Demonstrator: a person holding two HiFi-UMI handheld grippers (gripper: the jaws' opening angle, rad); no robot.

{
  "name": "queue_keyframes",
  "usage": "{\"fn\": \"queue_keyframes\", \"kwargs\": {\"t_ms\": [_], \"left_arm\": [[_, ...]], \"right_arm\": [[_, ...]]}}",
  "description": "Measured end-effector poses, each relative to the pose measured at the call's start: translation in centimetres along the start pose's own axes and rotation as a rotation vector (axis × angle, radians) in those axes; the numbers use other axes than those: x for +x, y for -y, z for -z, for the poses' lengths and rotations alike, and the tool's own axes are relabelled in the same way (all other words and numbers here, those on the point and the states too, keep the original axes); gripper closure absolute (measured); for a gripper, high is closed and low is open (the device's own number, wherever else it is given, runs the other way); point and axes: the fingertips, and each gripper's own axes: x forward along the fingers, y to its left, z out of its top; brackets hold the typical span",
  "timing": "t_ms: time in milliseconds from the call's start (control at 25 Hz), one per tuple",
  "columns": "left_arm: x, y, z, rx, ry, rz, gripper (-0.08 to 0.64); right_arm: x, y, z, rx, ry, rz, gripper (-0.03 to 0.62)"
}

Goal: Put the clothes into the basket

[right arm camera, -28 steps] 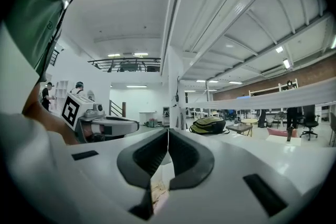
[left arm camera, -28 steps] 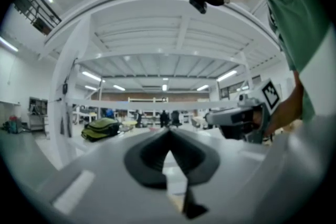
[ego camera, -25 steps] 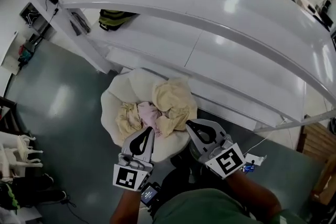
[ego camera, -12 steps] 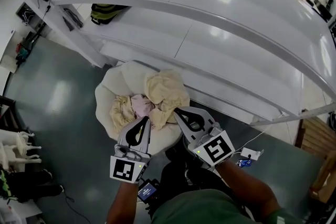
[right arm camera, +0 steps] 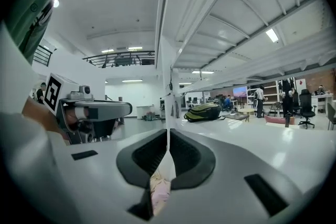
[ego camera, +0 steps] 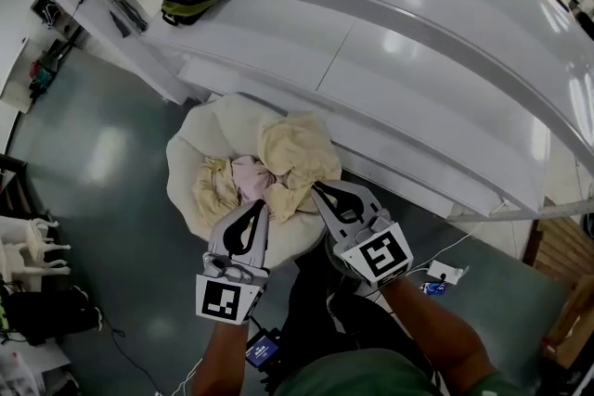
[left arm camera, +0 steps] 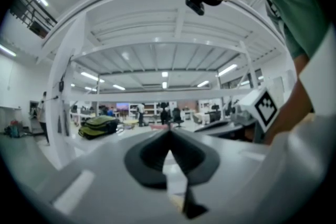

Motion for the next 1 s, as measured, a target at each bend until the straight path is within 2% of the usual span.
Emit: {"fn": "queue_keyframes", "kwargs": {"t_ms": [400, 480, 560, 760, 1000], "left_arm": [[4.9, -6.1, 8.3, -0.110, -0.047, 0.003, 0.560], [6.0, -7.3, 10.3, -0.127, -0.054, 0.000, 0.560], [7.0, -8.5, 12.6, -0.139, -0.066, -0.007, 0.560], [9.0, -11.0, 18.0, -0.178, -0.092, -0.027, 0.560], [10.2, -12.8, 22.9, -0.222, -0.131, -0.026, 0.560]], "right_arm": [[8.7, 4.8, 8.6, 0.039, -0.068, 0.023, 0.569], [10.5, 5.8, 10.5, 0.046, -0.063, 0.023, 0.493], [12.6, 6.9, 12.9, 0.051, -0.069, 0.029, 0.451], [17.6, 9.1, 21.4, 0.050, -0.153, 0.044, 0.324], [21.7, 10.7, 30.2, 0.068, -0.286, 0.054, 0.279]]}}
